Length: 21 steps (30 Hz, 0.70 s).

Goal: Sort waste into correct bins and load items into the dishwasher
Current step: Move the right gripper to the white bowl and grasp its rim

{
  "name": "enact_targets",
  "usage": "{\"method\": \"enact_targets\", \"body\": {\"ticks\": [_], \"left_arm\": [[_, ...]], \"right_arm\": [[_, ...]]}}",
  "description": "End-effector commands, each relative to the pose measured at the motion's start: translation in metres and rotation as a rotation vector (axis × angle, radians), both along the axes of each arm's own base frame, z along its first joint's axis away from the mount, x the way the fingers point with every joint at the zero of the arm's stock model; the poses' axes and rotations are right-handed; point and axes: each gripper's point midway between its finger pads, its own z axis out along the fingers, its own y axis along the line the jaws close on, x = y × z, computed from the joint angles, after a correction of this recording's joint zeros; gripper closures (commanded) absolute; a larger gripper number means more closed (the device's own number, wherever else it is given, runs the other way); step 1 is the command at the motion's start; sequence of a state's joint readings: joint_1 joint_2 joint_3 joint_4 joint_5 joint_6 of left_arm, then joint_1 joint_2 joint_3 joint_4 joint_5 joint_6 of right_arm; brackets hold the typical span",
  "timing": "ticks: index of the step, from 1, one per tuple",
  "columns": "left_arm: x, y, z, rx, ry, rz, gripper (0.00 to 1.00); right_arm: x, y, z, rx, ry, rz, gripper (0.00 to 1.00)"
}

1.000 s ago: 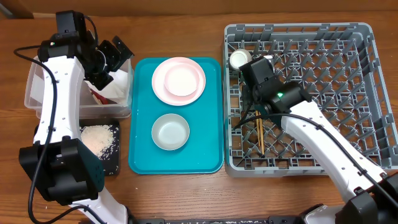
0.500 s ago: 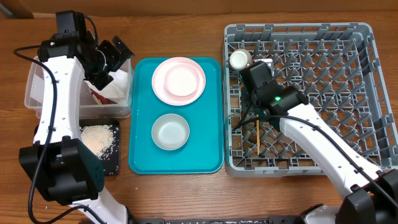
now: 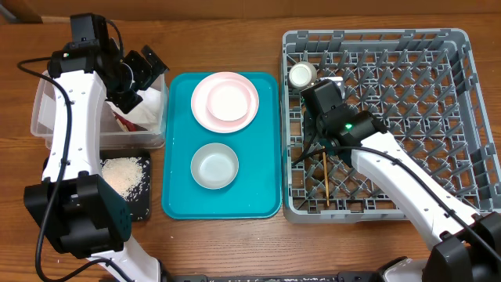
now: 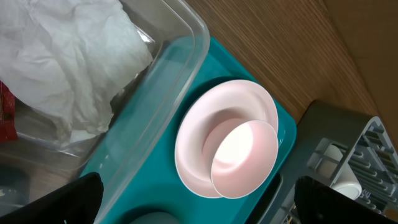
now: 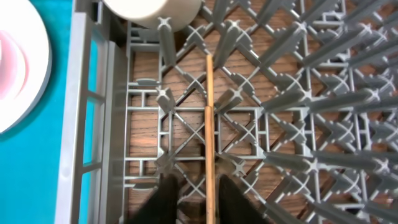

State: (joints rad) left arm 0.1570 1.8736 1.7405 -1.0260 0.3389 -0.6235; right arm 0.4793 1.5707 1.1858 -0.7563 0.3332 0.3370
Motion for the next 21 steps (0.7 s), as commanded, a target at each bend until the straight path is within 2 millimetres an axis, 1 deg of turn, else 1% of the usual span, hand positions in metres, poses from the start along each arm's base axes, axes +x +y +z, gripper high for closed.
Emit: {"method": "enact_targets", "body": {"ticks": [1, 2, 4, 5, 6, 9, 12, 16, 18, 21], "left_arm": [[0.001, -0.001, 0.008, 0.008, -0.017, 0.005, 0.0], [0.001, -0.001, 0.008, 0.008, -0.017, 0.005, 0.0], [0.001, -0.001, 0.008, 0.008, -0.017, 0.004, 0.0], [0.001, -0.001, 0.008, 0.008, -0.017, 0.005, 0.0], [0.001, -0.001, 0.008, 0.008, -0.017, 0.005, 0.0], [0.001, -0.001, 0.008, 0.008, -0.017, 0.005, 0.0], [0.001, -0.001, 0.008, 0.008, -0.017, 0.004, 0.0], [0.001, -0.001, 0.008, 0.008, -0.017, 0.004, 0.0], [0.001, -0.001, 0.008, 0.008, -0.017, 0.005, 0.0], [0.001, -0.001, 0.008, 0.008, -0.017, 0.005, 0.0]], "right_arm": [[-0.003, 0.019, -0.002, 0.115, 0.029, 0.037, 0.7], [-0.006, 0.032, -0.002, 0.188, 0.048, 0.055, 0.7], [-0.013, 0.064, 0.002, 0.365, 0.097, 0.112, 0.7], [-0.018, 0.085, 0.008, 0.464, 0.122, 0.176, 0.7], [-0.023, 0.1, 0.014, 0.532, 0.135, 0.228, 0.7], [-0.034, 0.138, 0.032, 0.661, 0.136, 0.365, 0.69], [-0.045, 0.168, 0.042, 0.675, 0.099, 0.456, 0.68], [-0.06, 0.2, 0.049, 0.633, 0.027, 0.532, 0.66], [-0.068, 0.216, 0.052, 0.594, -0.023, 0.557, 0.66], [-0.079, 0.233, 0.053, 0.543, -0.083, 0.584, 0.66]]}}
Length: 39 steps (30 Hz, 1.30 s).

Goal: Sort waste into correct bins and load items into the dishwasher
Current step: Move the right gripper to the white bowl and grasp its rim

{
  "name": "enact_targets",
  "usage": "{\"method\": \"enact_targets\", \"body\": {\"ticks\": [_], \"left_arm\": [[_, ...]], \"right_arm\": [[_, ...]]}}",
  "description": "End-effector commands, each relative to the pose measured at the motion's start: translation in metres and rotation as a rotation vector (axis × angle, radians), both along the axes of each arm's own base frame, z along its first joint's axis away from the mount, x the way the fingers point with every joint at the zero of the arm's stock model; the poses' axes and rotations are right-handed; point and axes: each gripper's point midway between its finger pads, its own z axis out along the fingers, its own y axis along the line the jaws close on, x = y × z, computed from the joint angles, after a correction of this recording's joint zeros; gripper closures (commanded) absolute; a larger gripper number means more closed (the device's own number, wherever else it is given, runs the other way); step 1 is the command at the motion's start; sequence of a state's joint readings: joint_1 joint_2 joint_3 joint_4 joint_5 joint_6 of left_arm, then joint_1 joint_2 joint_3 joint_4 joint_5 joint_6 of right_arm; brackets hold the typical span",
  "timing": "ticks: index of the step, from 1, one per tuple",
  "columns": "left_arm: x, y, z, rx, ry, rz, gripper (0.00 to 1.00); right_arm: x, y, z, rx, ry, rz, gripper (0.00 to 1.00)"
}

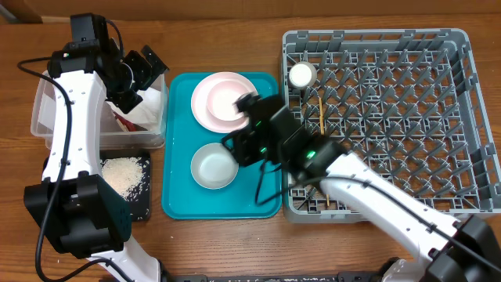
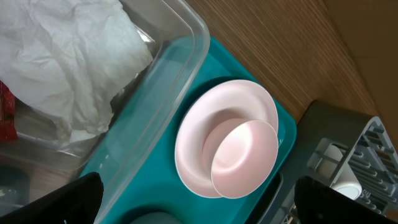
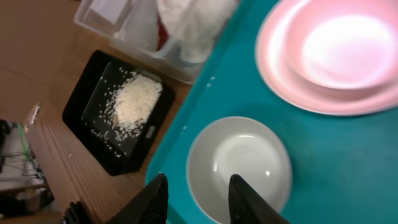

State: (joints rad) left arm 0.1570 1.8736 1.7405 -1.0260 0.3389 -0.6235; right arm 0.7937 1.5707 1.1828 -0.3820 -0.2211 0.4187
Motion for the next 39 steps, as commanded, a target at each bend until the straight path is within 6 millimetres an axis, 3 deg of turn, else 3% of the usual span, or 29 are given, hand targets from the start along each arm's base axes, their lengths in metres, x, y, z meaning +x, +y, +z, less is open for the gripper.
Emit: {"method": "enact_targets", "body": {"ticks": [1, 5, 7, 12, 18, 30, 39], "left_arm": [[0.001, -0.001, 0.008, 0.008, -0.017, 0.005, 0.0], [0.001, -0.001, 0.008, 0.008, -0.017, 0.005, 0.0], [0.001, -0.001, 0.008, 0.008, -0.017, 0.005, 0.0], [0.001, -0.001, 0.008, 0.008, -0.017, 0.005, 0.0], [0.001, -0.001, 0.008, 0.008, -0.017, 0.005, 0.0], [0.001, -0.001, 0.008, 0.008, -0.017, 0.005, 0.0], [0.001, -0.001, 0.008, 0.008, -0.017, 0.005, 0.0]], "right_arm": [[-0.008, 0.017, 0.002, -0.058, -0.117, -0.03, 0.66], [-0.029, 0.046, -0.005, -0.082, -0.197, 0.052, 0.67], [-0.041, 0.064, -0.019, -0.102, -0.223, 0.119, 0.67], [-0.047, 0.081, -0.06, -0.173, -0.252, 0.207, 0.66], [-0.042, 0.084, -0.1, -0.249, -0.257, 0.242, 0.66], [-0.049, 0.08, -0.11, -0.285, -0.234, 0.256, 0.71], [-0.043, 0.08, -0.137, -0.329, -0.229, 0.241, 0.71]]}}
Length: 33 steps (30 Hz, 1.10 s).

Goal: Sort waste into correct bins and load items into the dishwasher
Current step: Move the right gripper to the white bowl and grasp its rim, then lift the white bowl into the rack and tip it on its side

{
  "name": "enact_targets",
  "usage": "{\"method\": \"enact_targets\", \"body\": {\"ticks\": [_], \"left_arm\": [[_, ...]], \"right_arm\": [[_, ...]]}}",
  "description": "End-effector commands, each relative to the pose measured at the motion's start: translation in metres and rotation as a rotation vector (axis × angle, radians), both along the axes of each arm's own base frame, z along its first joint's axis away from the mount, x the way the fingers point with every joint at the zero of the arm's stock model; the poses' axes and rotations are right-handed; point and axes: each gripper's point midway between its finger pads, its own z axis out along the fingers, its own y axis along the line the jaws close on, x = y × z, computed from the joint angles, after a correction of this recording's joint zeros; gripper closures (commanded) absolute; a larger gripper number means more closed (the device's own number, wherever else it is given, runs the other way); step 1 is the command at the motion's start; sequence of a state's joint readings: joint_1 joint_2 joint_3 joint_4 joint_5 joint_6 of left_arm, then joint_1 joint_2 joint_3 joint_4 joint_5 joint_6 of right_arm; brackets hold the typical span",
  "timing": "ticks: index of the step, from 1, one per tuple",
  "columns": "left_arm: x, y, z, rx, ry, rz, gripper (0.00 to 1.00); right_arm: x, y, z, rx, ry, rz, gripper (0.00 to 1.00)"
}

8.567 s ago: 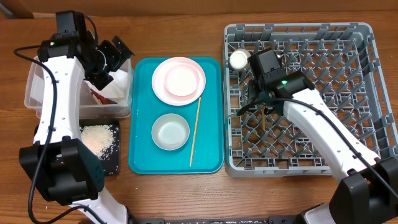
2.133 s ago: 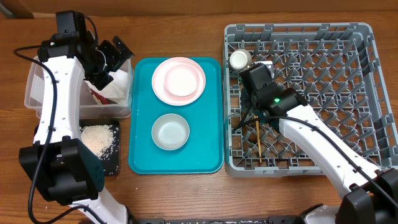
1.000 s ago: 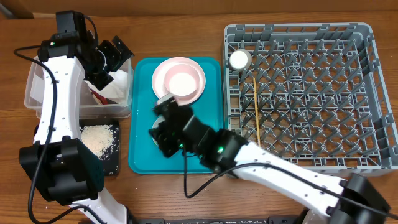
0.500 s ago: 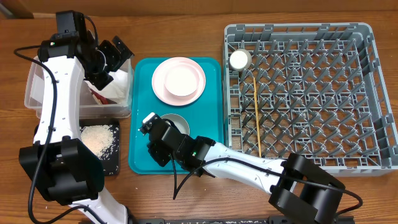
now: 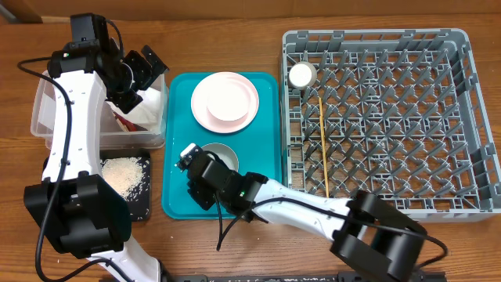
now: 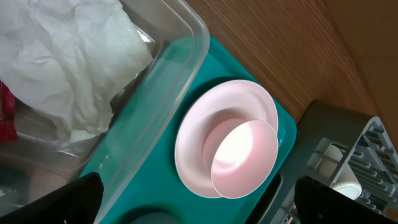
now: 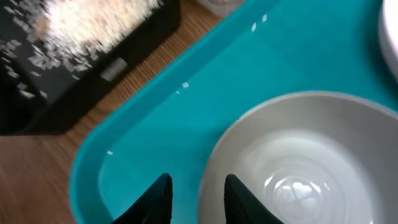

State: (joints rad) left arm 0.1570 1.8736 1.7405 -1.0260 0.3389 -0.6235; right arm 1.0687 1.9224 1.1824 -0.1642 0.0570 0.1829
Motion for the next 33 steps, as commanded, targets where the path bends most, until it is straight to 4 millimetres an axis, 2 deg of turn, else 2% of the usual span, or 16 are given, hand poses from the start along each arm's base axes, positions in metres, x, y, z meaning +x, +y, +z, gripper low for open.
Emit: {"method": "enact_targets", "body": {"ticks": [1, 7, 15, 17, 20, 24, 26, 28, 30, 33], "left_arm": [[0.001, -0.001, 0.008, 0.008, -0.017, 0.005, 0.0], [0.001, -0.001, 0.008, 0.008, -0.017, 0.004, 0.0], [0.001, -0.001, 0.008, 0.008, -0.017, 0.005, 0.0], [0.001, -0.001, 0.008, 0.008, -0.017, 0.005, 0.0], [0.001, -0.001, 0.008, 0.008, -0.017, 0.005, 0.0], [0.001, -0.001, 0.008, 0.008, -0.017, 0.005, 0.0], [0.001, -0.001, 0.008, 0.008, -0.017, 0.005, 0.0], [0.001, -0.001, 0.008, 0.008, -0.017, 0.005, 0.0], [0.001, -0.001, 0.008, 0.008, -0.017, 0.005, 0.0], [0.001, -0.001, 0.008, 0.008, -0.017, 0.005, 0.0]], "right_arm": [[0.0, 0.0, -0.011, -0.024, -0.006, -0.002, 0.72], [0.0, -0.001, -0.012, -0.028, -0.003, -0.002, 0.75], [-0.001, -0.003, -0.013, -0.038, 0.002, -0.002, 0.9], [0.0, -0.003, -0.011, -0.034, 0.0, -0.004, 0.95], [0.0, -0.003, -0.002, -0.023, -0.006, -0.005, 0.96], [0.0, -0.004, 0.026, 0.018, -0.028, -0.005, 0.96], [0.0, -0.006, 0.05, 0.054, -0.048, -0.008, 0.96], [0.003, -0.012, 0.078, 0.095, -0.07, -0.019, 0.96], [0.006, -0.025, 0.119, 0.154, -0.105, -0.041, 0.96], [0.013, -0.05, 0.163, 0.217, -0.137, -0.088, 0.96]]}}
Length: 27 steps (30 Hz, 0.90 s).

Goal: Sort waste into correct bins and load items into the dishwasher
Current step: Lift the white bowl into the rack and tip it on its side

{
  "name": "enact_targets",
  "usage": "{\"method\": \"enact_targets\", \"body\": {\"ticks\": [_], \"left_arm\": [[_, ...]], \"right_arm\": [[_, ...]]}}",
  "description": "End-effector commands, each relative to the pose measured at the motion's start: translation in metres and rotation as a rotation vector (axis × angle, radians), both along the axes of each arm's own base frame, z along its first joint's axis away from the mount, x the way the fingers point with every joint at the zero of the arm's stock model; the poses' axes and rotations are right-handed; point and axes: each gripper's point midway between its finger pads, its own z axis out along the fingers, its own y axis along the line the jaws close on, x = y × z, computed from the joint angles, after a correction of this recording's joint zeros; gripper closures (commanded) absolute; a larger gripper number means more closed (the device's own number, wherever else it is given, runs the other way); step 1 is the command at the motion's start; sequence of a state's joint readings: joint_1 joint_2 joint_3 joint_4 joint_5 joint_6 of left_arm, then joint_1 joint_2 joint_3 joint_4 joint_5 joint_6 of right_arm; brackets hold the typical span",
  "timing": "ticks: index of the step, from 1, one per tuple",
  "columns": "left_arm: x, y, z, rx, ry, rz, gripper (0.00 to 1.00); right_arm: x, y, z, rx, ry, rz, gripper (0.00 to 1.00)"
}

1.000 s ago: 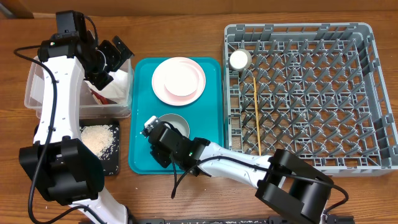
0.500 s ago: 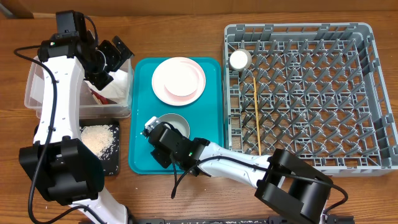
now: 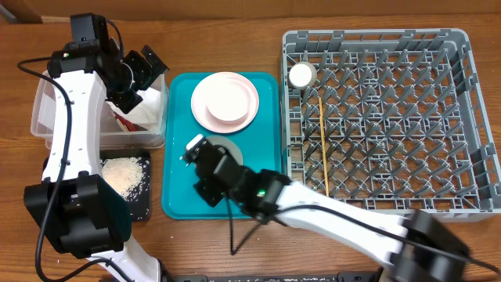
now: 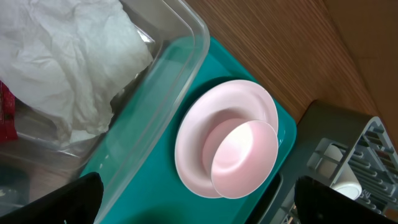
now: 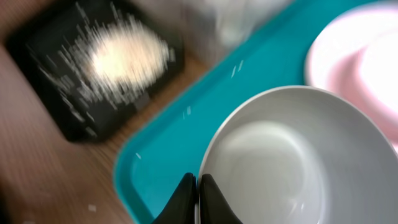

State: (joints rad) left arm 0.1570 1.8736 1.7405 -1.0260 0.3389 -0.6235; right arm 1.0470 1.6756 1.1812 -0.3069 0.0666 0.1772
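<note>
A grey-white bowl (image 5: 280, 168) sits on the teal tray (image 3: 262, 196), mostly hidden under my right arm in the overhead view. My right gripper (image 5: 198, 186) is shut on its left rim, one finger inside and one outside. I cannot tell whether the bowl is off the tray. A pink plate with a pink bowl (image 3: 225, 100) on it lies at the tray's far end, and also shows below my left wrist (image 4: 227, 137). My left gripper (image 4: 199, 205) hangs open over the clear bin (image 3: 47, 110).
The grey dish rack (image 3: 391, 117) on the right holds a white cup (image 3: 301, 75) and a wooden chopstick (image 3: 322, 145). White paper (image 4: 62, 56) and a red wrapper lie in the clear bin. A black tray of rice (image 3: 125, 176) lies left of the teal tray.
My right gripper stood open astride the grey-white bowl's left rim and is now shut on it. Its camera sits farther above the tray. The left arm has not moved.
My right gripper was low in the rack at the chopstick. Then it was open above the teal tray over the grey-white bowl, the chopstick left in the rack. Then it was down at the bowl's rim, and now it pinches that rim. The left gripper stayed open over the bin.
</note>
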Motion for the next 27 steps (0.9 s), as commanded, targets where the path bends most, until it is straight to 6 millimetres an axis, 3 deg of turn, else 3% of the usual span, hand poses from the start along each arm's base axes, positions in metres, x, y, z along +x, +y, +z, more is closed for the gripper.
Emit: {"method": "enact_targets", "body": {"ticks": [1, 4, 7, 11, 15, 20, 21, 27], "left_arm": [[0.001, -0.001, 0.008, 0.008, -0.017, 0.005, 0.0], [0.001, -0.001, 0.008, 0.008, -0.017, 0.004, 0.0], [0.001, -0.001, 0.008, 0.008, -0.017, 0.005, 0.0], [0.001, -0.001, 0.008, 0.008, -0.017, 0.005, 0.0], [0.001, -0.001, 0.008, 0.008, -0.017, 0.005, 0.0], [0.001, -0.001, 0.008, 0.009, -0.017, 0.004, 0.0], [0.001, -0.001, 0.008, 0.008, -0.017, 0.005, 0.0], [0.001, -0.001, 0.008, 0.008, -0.017, 0.005, 0.0]], "right_arm": [[0.018, -0.038, 0.089, 0.164, -0.078, -0.1, 0.96], [0.036, -0.087, 0.125, 0.24, -0.058, -0.236, 0.96], [0.05, -0.133, 0.148, 0.326, -0.001, -0.293, 0.96], [0.064, -0.176, 0.159, 0.454, 0.13, -0.261, 0.96], [0.087, -0.228, 0.158, 0.628, 0.307, -0.237, 0.96], [0.112, -0.265, 0.151, 0.802, 0.443, -0.168, 0.96], [0.123, -0.272, 0.142, 0.856, 0.51, -0.144, 0.96], [0.146, -0.264, 0.093, 0.91, 0.754, -0.188, 0.96]]}}
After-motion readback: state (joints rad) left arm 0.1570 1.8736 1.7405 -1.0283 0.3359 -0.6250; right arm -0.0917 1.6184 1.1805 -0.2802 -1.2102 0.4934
